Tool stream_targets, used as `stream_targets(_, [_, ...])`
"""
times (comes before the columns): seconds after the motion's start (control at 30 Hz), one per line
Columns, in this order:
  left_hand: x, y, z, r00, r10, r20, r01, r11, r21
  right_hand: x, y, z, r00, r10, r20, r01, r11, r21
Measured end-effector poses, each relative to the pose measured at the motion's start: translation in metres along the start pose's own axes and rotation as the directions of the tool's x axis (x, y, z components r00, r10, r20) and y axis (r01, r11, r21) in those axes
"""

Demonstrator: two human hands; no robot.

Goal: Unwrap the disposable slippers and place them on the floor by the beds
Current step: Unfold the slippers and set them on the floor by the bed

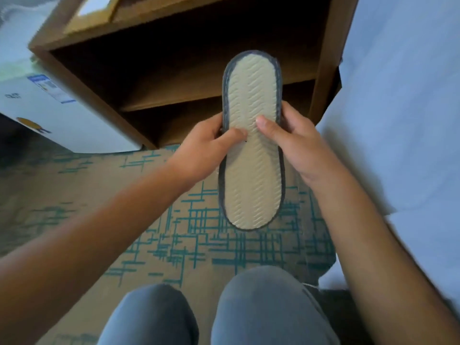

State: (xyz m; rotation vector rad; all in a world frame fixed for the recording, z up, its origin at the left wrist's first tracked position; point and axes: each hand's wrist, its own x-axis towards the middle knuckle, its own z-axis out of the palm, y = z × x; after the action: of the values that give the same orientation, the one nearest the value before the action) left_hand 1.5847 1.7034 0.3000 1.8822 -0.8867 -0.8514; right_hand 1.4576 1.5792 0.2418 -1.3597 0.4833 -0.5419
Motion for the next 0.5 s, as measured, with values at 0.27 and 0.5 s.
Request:
stream_targets(0.27, [-0.039,-0.057,-0.016,0.987,-0.006,-0.159,-0.029,0.975,-0.218,-0.009,-0.006,0.052,0.932,0.337,0.133,-0.197,0.78,-0.594])
stream_targets(0.5, [-0.072,-0.033,-0.004,0.998,-0.057,-0.023,0.037,0.859,-0.511,-0.058,-0.051,0.065,0.973,0.203,-0.113,-0.21,0.557,-0.803])
